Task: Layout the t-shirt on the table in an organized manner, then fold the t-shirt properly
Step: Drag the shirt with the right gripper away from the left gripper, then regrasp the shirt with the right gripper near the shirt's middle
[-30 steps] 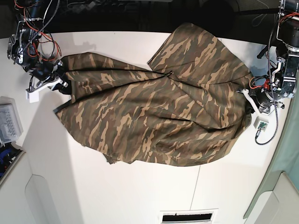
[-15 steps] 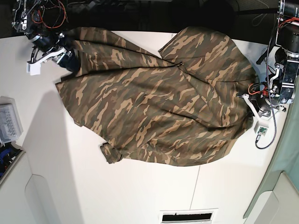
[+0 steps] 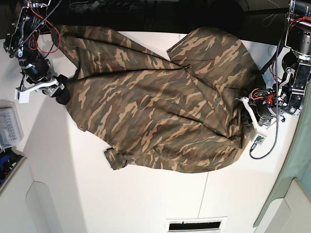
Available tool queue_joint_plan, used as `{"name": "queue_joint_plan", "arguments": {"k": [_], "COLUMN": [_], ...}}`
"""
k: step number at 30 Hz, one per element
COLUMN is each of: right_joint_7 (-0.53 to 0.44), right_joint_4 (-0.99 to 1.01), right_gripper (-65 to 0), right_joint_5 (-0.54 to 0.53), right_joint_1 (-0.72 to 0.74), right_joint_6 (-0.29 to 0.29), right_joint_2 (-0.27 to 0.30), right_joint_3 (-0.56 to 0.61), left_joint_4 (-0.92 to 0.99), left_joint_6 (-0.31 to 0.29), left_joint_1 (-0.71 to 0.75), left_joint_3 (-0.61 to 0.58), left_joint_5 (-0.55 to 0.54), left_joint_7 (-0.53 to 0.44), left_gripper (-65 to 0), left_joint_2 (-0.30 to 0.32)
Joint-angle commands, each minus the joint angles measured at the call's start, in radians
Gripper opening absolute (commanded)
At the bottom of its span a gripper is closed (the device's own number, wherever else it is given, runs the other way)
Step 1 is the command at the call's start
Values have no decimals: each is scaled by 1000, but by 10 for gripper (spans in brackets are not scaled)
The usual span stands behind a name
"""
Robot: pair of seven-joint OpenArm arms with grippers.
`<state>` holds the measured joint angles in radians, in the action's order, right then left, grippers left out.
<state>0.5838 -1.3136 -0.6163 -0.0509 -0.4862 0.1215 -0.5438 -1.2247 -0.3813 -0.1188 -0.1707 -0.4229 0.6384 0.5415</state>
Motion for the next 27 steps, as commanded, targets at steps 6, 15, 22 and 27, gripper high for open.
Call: {"name": "queue_joint_plan", "arguments": {"k": [6,15,22,27], "right_joint_7": [-8,182,242,200], "right_joint_4": [118,-65,-385,-362], "right_gripper": [-470,-650,-650,-650], "right_joint_5": [-13,-191,-173,76], "right_joint_1": [115,119,38,36], "right_joint_6": [-45,-98,-105,-83], "right_joint_2": [10,-46,-133,-140], "right_joint_3": [42,82,316,610], "left_joint_4": [-1,101,145,145], "left_joint_6": [-9,-24,-23,-23], "left_joint_1": [-5,25,25,25], "left_joint_3": [6,6,6,6], "left_joint_5": [-3,23,74,84], "left_joint_7": [9,-9,-5,1], "left_gripper": [-465,-465,-465,-465], "left_joint_2": [-30,-93,-158,-170]}}
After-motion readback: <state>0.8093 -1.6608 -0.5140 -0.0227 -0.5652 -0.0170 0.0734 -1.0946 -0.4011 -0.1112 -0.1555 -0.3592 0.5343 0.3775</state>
